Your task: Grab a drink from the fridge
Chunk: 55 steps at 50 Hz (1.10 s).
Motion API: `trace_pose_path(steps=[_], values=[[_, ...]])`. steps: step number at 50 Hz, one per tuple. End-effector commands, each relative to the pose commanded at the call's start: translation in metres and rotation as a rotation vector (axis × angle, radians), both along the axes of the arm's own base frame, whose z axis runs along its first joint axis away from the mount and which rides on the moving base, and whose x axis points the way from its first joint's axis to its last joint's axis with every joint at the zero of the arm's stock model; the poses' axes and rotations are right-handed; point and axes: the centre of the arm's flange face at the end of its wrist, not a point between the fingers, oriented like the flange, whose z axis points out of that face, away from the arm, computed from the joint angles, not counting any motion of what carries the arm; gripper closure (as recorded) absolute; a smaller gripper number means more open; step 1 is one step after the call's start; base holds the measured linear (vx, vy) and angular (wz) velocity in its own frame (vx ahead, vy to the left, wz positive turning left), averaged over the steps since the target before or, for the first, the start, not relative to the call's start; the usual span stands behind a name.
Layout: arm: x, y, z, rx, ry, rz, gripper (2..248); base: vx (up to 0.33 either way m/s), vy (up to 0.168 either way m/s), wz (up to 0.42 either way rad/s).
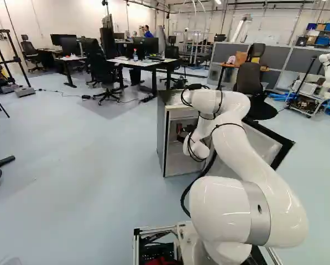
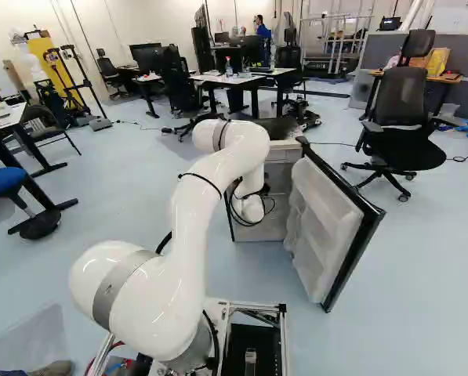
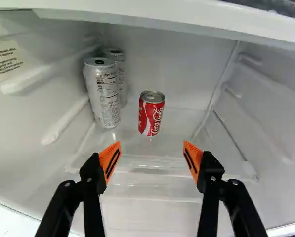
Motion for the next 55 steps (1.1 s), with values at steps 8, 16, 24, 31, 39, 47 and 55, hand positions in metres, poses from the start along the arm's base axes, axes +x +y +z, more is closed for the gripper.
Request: trace_pose_path(steps=[8, 16, 24, 31, 39, 47, 55], values=[[0.001, 0.000, 0.000, -0.001, -0.002, 0.000, 65, 0.000, 0.000, 0.000], [0.003, 0.000, -0.001, -0.001, -0.005, -0.001, 65, 0.000, 0.000, 0.000], [0.007, 0.001, -0.002, -0.003, -0.010, -0.006, 65, 0.000, 0.000, 0.000], [0.011, 0.003, -0.003, -0.004, -0.017, -0.009, 65, 0.000, 0.000, 0.000], [0.017, 0.006, -0.005, -0.006, -0.026, -0.014, 65, 0.000, 0.000, 0.000], [0.025, 0.008, -0.007, -0.008, -0.037, -0.021, 65, 0.000, 0.000, 0.000], [0.032, 0.011, -0.009, -0.010, -0.049, -0.029, 65, 0.000, 0.000, 0.000]])
